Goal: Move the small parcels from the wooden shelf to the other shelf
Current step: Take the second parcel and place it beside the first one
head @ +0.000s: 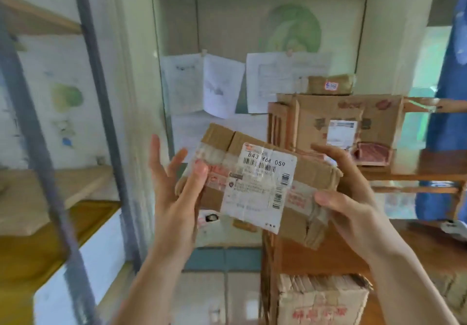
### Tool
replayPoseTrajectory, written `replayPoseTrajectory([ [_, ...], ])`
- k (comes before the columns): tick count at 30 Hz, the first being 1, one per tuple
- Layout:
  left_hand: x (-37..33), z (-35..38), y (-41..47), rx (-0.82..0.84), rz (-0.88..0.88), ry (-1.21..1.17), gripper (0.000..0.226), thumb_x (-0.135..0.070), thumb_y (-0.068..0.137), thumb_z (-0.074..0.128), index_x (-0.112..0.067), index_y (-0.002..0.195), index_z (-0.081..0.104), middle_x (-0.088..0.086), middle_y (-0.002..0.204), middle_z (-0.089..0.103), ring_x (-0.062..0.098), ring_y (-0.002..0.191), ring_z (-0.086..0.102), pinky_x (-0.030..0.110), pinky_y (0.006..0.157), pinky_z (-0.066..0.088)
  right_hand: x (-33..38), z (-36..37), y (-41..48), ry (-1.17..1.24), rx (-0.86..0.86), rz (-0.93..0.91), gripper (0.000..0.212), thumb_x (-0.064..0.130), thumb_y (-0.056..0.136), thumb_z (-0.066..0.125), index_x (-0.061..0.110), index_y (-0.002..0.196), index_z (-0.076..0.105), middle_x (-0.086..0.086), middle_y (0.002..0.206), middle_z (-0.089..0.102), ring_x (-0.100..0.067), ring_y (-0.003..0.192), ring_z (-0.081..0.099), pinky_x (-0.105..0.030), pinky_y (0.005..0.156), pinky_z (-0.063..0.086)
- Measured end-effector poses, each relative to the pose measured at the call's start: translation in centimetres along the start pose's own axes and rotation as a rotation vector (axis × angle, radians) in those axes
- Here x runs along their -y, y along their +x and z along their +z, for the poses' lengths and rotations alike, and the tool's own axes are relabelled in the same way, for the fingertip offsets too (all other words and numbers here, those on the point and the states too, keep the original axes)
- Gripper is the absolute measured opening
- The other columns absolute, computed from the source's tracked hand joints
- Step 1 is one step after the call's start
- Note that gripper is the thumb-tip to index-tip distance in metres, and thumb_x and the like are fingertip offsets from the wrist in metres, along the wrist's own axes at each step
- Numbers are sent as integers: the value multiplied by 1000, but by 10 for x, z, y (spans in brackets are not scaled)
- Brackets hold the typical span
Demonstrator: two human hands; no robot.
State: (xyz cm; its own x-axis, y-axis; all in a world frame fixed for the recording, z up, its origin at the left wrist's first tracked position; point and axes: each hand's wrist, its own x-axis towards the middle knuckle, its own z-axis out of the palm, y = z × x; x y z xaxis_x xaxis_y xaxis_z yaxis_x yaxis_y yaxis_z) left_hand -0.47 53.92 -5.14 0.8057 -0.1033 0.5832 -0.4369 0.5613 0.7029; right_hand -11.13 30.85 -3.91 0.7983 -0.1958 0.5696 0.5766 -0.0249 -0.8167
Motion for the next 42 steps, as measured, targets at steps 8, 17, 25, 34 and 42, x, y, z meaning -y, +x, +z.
replayPoseTrajectory([
  [8,-106,-238,22,-93,233,252,41,-50,86,74,-26,116,61,-6,106,75,12,92,73,30,73,60,-85,256,27,175,-7,-54,80,44,67,91,-2,119,51,-5,116,76,-24,106,73,-33,80,61],
  [17,-175,-441,68,-201,-14,474,38,-29,96,44,-30,127,65,-5,117,78,17,114,70,39,99,49,-154,468,53,-180,-24,27,69,45,69,80,26,133,59,11,120,77,-15,114,73,-30,84,62],
  [25,-151,-532,121,-353,-153,822,24,-12,107,47,-12,127,61,-1,100,67,9,93,72,12,58,48,-193,569,99,-620,-143,59,56,44,83,78,28,133,59,16,114,67,-2,94,65,-27,84,61],
  [34,-102,-573,161,-335,-241,919,37,-11,107,45,-17,139,61,-2,132,64,20,125,59,36,99,52,-252,604,132,-866,-160,142,58,17,95,68,16,149,48,-1,127,69,-18,113,67,-25,92,53],
  [42,-80,-577,171,-153,-177,1050,57,3,96,53,-22,148,51,2,140,65,21,132,60,45,109,51,-256,612,143,-835,-50,323,86,19,94,67,14,161,14,-7,144,58,-27,128,62,-35,96,57],
])
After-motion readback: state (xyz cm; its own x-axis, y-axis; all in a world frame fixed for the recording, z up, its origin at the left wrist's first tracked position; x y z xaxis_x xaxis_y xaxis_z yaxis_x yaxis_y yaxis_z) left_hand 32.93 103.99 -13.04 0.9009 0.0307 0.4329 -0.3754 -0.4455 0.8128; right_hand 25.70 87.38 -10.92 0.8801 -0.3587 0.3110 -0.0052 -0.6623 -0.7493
